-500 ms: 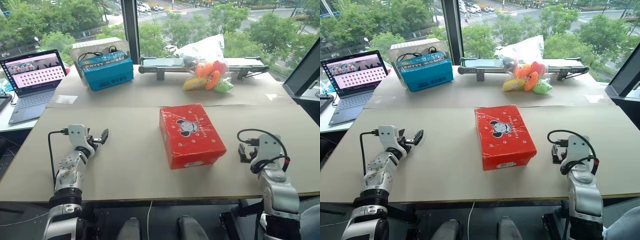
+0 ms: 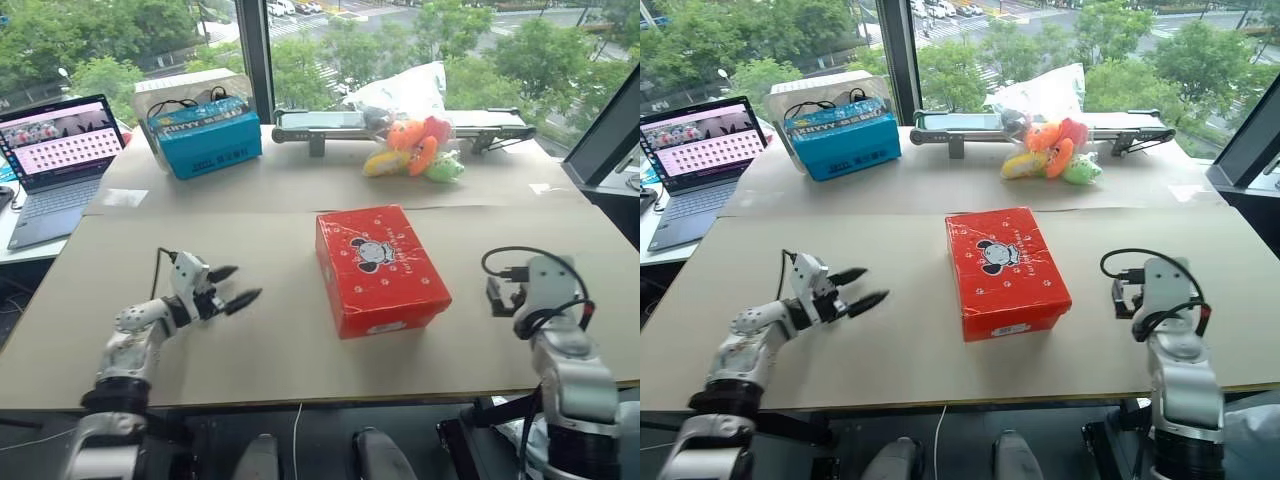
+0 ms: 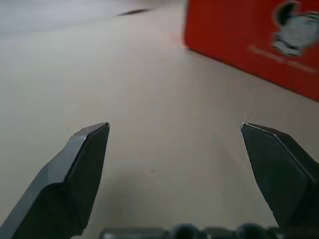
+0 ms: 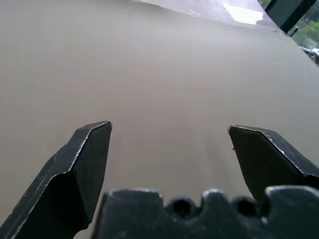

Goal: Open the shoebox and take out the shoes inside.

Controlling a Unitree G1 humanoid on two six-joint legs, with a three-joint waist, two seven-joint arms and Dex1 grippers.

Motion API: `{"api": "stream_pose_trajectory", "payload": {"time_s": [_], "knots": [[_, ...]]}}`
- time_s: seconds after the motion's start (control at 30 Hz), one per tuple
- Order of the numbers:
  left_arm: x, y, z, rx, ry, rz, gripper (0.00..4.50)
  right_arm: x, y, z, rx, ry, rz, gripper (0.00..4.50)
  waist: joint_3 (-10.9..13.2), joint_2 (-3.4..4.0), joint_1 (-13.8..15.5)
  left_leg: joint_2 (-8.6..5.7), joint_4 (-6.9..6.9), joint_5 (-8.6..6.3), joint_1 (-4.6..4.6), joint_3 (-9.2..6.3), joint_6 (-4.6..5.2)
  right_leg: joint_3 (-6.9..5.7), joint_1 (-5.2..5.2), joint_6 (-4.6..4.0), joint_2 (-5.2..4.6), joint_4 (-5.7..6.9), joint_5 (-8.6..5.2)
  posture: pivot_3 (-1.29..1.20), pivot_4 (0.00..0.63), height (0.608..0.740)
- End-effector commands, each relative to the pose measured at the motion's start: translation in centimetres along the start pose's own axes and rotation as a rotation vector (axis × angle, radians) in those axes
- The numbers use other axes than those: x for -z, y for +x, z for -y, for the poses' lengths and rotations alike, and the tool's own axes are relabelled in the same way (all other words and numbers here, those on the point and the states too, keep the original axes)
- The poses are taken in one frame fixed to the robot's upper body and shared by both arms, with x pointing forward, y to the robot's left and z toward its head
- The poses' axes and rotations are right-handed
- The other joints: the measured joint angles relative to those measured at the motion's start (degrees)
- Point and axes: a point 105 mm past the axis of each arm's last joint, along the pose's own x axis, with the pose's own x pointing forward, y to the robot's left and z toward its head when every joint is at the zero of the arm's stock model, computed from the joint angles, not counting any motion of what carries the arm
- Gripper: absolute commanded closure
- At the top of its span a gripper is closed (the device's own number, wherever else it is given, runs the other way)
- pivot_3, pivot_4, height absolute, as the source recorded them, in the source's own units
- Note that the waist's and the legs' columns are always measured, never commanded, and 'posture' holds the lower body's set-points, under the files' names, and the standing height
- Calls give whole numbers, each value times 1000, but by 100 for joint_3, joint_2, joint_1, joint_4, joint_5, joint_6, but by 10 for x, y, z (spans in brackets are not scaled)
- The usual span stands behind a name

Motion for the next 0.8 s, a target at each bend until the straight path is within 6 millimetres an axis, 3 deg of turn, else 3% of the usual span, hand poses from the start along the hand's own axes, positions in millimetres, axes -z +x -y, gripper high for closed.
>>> {"api": "stream_pose_trajectory", "payload": {"time_s": [0.03, 0.13, 0.27, 0.43, 0.53, 0.63, 0.8], "knots": [[-23, -19, 37, 266, 67, -67, 0, -19, 1, 11, -33, -28, 45, 25, 6, 1, -13, 4, -7, 0, -2, -2, 0, -1, 0, -2, 4, -1, -1, 0, 150, 706], [-39, -37, 44, 322, 100, -81, 0, -27, 5, 12, -105, -42, 49, 25, 25, 6, 6, 4, -10, 0, 11, -1, 1, -2, 1, -26, 4, 10, -18, 0, 150, 706], [-50, -40, 52, 344, 146, -44, 0, -31, 2, 2, -256, -42, 36, 25, 42, 5, 30, 4, -4, 1, 11, 3, 1, -2, 4, -43, 0, 10, -28, 0, 150, 706], [-55, -37, 49, 260, 283, 39, 0, -26, -16, -20, -528, -144, -42, 25, 51, 4, 36, 4, -4, 1, 4, 1, 2, -4, 4, -9, 1, 6, -9, 0, 150, 706], [-52, -38, 49, 239, 289, 26, 0, -23, -33, -34, -715, -251, -89, 25, 55, 3, 34, 4, -4, 0, 1, 2, 2, -4, 2, -1, 0, 6, -13, 0, 150, 706], [-49, -37, 49, 223, 282, 21, 0, -25, -38, -37, -790, -283, -87, 25, 58, -1, 11, 4, -2, 0, 4, 6, 2, -3, 2, 0, 0, 6, -13, 0, 150, 706], [-49, -34, 55, 228, 274, 21, 0, -25, -29, -33, -778, -385, -82, 1490, 60, -3, 27, 5, 4, 0, 9, 7, 2, -3, 5, -3, 0, 11, -14, 0, 150, 706]]}}
